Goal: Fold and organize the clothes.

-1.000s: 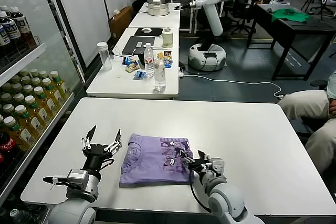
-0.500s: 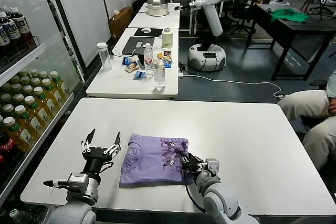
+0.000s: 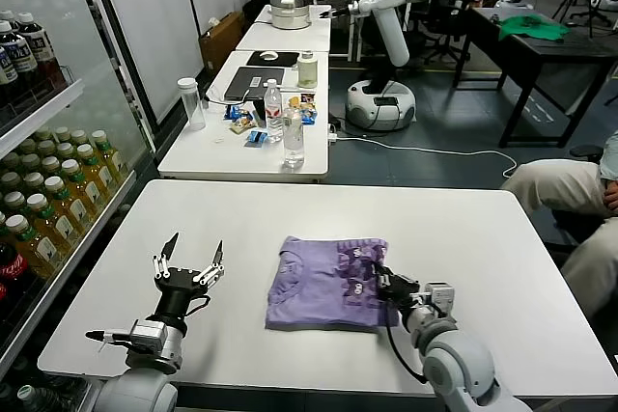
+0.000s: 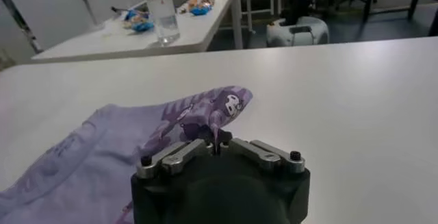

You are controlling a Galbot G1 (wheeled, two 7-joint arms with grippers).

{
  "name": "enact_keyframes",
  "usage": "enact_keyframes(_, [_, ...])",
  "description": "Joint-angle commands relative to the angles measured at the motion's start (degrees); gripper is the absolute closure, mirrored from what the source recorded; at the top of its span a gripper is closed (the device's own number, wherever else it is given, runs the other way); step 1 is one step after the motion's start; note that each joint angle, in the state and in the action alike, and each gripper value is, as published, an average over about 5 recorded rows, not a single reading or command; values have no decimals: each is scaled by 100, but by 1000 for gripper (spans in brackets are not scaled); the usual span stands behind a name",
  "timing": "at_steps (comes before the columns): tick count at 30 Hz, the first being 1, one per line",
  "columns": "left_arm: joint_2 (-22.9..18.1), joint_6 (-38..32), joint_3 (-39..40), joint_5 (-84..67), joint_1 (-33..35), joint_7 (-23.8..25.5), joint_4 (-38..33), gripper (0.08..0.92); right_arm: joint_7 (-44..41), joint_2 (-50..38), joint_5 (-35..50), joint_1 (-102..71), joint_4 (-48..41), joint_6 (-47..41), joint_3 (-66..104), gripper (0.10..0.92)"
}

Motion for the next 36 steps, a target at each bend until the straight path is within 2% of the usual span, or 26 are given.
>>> enact_keyframes(1, [-110, -842, 26, 255, -17, 308, 477, 177, -412, -399, -722, -315, -39, 278, 616, 887])
enact_keyframes(6, [-91, -980, -45, 232, -13, 364, 567, 177, -607, -585, -1134, -487, 548, 249, 1004, 766])
enact_keyframes(13, [-149, -966, 64, 231, -86, 431, 633, 177, -662, -576, -1602, -583, 712, 302, 1240, 568])
enact_keyframes(18, [-164, -1152, 51, 286, -373, 669, 884, 177, -773, -483, -1959, -461, 461, 791, 1349, 429])
enact_keyframes(25, [-170, -1319, 41, 302, -1046, 903, 1305, 177, -985, -272, -2381, 164, -359, 1429, 1252, 237])
enact_keyframes(30, [5, -1372, -10, 142, -1148, 918, 1363, 177, -1053, -333, -2457, 119, -431, 1508, 1332, 204])
enact_keyframes(36, [-14, -1467, 26, 98, -1160, 915, 1408, 177, -1048, -330, -2272, 95, -445, 1632, 1428, 203])
